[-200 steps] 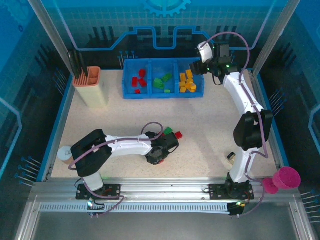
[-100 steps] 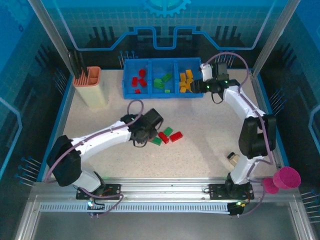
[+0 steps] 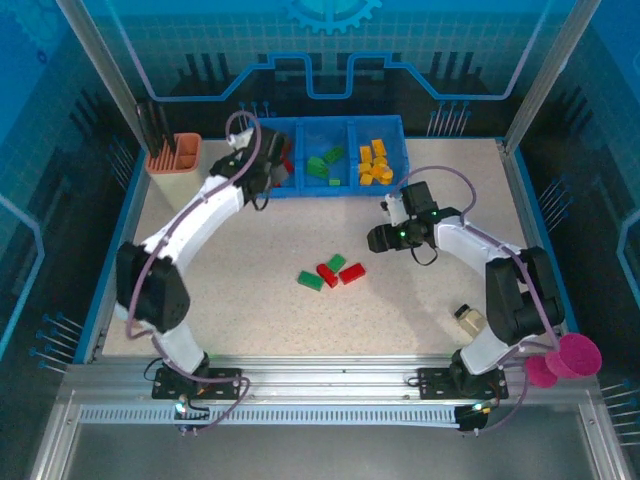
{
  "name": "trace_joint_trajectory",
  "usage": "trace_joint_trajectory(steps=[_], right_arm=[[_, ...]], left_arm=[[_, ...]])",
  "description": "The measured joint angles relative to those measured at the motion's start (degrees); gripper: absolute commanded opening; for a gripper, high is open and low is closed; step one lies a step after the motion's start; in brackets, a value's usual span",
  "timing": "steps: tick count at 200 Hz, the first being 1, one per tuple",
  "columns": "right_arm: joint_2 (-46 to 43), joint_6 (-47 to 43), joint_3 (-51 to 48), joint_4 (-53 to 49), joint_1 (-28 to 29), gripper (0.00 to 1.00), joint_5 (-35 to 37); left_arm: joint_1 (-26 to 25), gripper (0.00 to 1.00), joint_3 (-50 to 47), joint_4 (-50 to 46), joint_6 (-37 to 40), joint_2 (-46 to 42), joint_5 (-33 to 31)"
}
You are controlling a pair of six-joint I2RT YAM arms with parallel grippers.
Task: Sort the legos into containers by color
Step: Place the lego in the container.
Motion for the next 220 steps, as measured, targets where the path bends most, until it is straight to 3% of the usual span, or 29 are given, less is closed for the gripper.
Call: trace_joint_trajectory(steps=[40, 90, 160, 220], right_arm=[[-6.08, 1.27, -2.23, -2.03, 1.60, 0.68, 0.28], [-8.96, 2.25, -2.19, -7.91, 7.96, 0.70, 1.57], [-11.39, -1.55, -1.40, -8.50, 18.51, 0.72, 3.78], [-5.22, -4.63, 4.37, -8.33, 25.11, 0.72, 5.66]], left_arm=[[4.81, 0.18, 22.12, -0.15, 4.33, 20.57, 0.92], [5.75, 0.19, 57.66, -6.71, 5.79, 48.00, 3.13], [7.63, 0.27, 51.10, -6.19, 5.60, 49.81, 6.69], [7.80, 0.62, 45.75, -5.86, 6.29, 47.84, 8.68]])
